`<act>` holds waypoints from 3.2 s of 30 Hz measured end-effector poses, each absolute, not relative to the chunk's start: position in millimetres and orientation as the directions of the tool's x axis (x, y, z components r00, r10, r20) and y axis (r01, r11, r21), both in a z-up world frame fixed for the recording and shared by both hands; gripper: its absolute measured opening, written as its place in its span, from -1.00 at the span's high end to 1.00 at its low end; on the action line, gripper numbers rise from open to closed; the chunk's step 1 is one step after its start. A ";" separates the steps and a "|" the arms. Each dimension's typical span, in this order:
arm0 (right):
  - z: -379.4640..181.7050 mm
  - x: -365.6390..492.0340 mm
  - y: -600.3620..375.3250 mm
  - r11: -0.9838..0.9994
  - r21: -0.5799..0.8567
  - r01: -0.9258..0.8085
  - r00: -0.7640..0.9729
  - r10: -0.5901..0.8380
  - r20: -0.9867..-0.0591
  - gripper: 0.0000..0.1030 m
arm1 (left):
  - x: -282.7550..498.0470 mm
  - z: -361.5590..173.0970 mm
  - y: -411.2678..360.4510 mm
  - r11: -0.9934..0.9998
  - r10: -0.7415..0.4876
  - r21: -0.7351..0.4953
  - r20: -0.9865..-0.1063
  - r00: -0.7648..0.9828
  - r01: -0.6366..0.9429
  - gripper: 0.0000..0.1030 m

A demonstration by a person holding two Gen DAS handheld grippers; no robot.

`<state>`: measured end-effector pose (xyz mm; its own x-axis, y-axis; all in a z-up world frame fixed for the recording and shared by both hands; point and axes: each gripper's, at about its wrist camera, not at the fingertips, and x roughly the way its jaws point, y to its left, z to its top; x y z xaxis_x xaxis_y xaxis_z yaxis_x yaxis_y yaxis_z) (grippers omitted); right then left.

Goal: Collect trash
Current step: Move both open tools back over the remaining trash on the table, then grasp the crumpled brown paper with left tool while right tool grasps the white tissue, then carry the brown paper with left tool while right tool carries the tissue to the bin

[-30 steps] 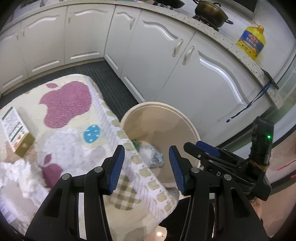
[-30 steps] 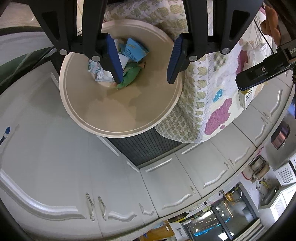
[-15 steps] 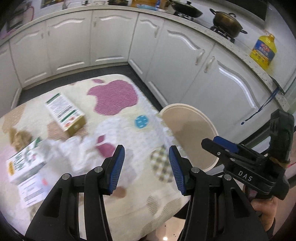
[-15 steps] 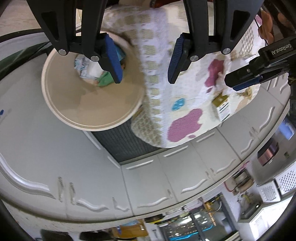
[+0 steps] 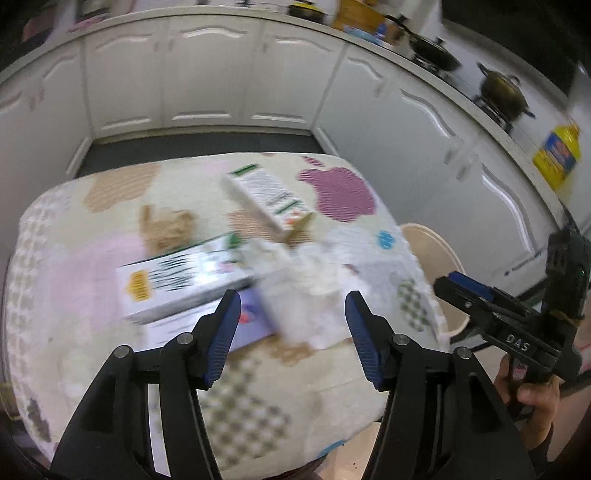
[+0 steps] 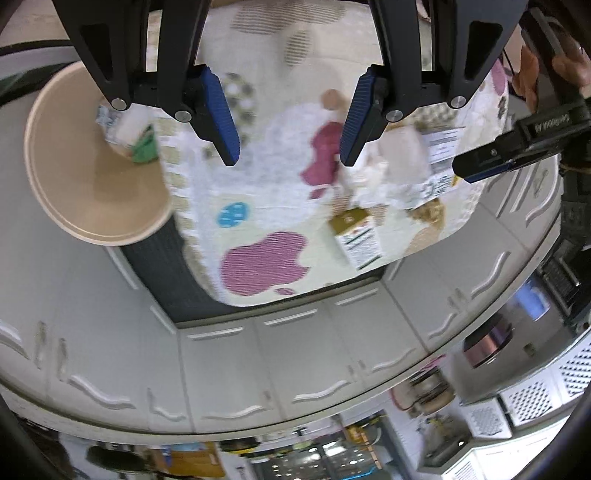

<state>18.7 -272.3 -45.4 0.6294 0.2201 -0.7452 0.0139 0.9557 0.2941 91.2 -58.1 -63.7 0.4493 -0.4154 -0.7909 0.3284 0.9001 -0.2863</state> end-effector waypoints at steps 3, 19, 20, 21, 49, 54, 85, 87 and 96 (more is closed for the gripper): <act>-48.1 26.3 -255.5 0.953 0.301 -0.023 0.615 0.251 -0.748 -0.05 | 94.8 -67.9 -32.2 0.913 -0.397 -0.293 -0.798 0.454 0.283 -0.12; -75.7 68.7 -212.6 0.934 0.342 -0.100 0.533 0.341 -0.774 -0.08 | 125.5 -99.7 41.9 0.921 -0.390 -0.355 -0.824 0.411 0.162 -0.22; -77.8 72.2 -211.0 0.933 0.345 -0.101 0.530 0.344 -0.775 -0.08 | 129.2 -102.5 45.0 0.918 -0.395 -0.365 -0.825 0.404 0.154 -0.29; -79.3 74.4 -210.1 0.933 0.345 -0.099 0.526 0.344 -0.778 -0.08 | 133.0 -104.5 47.4 0.915 -0.402 -0.375 -0.824 0.399 0.147 -0.33; -91.0 94.9 -199.7 0.900 0.411 -0.146 0.555 0.418 -0.719 0.60 | 223.8 -133.3 -3.1 0.913 -0.406 -0.363 -0.845 0.347 0.184 0.29; -64.7 80.8 -202.6 0.912 0.371 -0.174 0.612 0.395 -0.685 0.60 | 215.6 -115.7 13.4 0.895 -0.444 -0.416 -0.806 0.392 0.159 0.39; -18.0 16.3 -247.8 0.918 0.371 -0.137 0.716 0.351 -0.604 0.60 | 116.0 -41.0 -58.6 0.860 -0.499 -0.352 -0.736 0.458 0.371 0.41; -16.0 11.5 -253.3 0.923 0.364 -0.128 0.722 0.338 -0.604 0.61 | 111.4 -39.2 -71.2 0.855 -0.500 -0.338 -0.736 0.456 0.393 0.41; -15.4 -10.1 -297.2 0.938 0.345 -0.037 0.747 0.255 -0.614 0.60 | 99.5 -37.3 -127.8 0.819 -0.531 -0.322 -0.738 0.416 0.475 0.41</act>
